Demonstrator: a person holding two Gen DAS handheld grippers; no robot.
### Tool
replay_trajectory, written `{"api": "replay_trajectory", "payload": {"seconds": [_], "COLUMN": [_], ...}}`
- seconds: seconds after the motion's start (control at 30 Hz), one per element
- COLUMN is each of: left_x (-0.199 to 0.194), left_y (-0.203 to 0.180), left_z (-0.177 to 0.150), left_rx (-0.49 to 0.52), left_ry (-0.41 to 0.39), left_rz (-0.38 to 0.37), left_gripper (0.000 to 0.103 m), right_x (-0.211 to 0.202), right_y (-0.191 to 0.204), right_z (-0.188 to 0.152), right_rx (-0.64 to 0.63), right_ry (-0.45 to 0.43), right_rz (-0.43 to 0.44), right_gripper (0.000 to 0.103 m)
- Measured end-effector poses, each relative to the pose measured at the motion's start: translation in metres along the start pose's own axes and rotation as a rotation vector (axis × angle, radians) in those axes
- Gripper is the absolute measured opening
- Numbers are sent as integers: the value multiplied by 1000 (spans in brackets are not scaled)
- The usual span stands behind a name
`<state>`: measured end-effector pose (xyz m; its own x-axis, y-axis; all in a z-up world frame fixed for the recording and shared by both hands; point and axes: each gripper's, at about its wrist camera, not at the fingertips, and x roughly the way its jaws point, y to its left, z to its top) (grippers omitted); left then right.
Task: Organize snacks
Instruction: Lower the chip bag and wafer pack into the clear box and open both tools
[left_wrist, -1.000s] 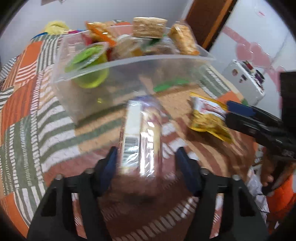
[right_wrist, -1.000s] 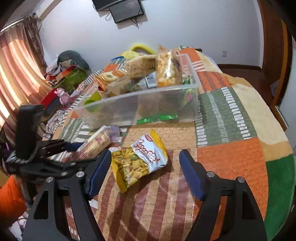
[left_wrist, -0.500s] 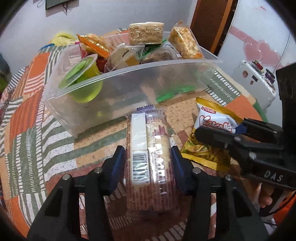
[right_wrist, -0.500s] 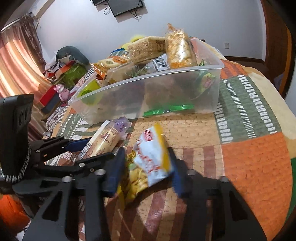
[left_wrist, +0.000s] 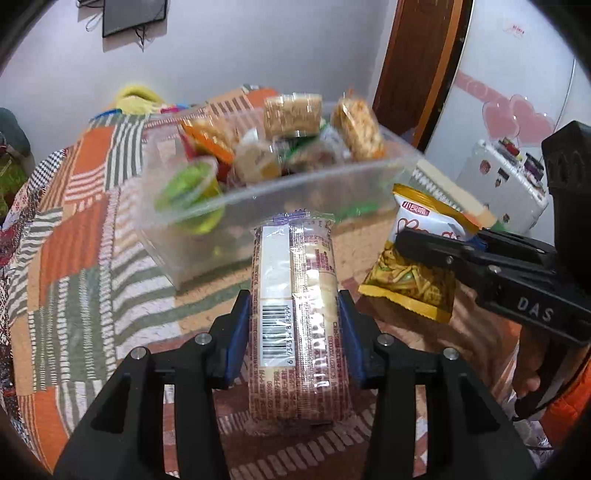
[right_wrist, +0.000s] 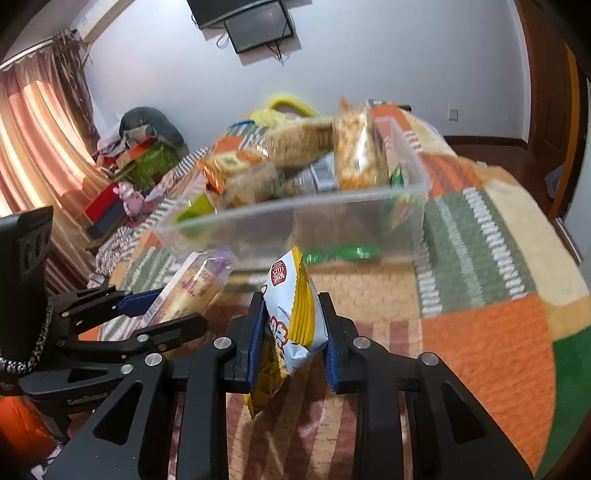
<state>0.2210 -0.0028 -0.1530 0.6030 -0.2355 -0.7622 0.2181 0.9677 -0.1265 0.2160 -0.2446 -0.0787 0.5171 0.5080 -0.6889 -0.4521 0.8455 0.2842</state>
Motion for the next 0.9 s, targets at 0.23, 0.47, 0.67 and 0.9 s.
{"api": "replay_trajectory", "payload": {"seconds": [0.23, 0.47, 0.67, 0.9], "left_x": [-29, -21, 3, 26], "left_y": [11, 21, 24, 34], "left_z": [29, 64, 87, 108], "left_rx": [-46, -61, -52, -68], "left_ry": [-92, -135, -140, -132], "left_rz": [-16, 8, 34, 64], "left_gripper": [45, 45, 45, 45], "right_x": [-15, -4, 13, 29], "right_y": [4, 7, 3, 10], "right_z": [25, 47, 60, 66], "right_rx": [-25, -27, 0, -50], "right_ry": [-94, -142, -127, -96], "right_rz": [6, 1, -10, -30], "right_gripper": [25, 25, 25, 25]}}
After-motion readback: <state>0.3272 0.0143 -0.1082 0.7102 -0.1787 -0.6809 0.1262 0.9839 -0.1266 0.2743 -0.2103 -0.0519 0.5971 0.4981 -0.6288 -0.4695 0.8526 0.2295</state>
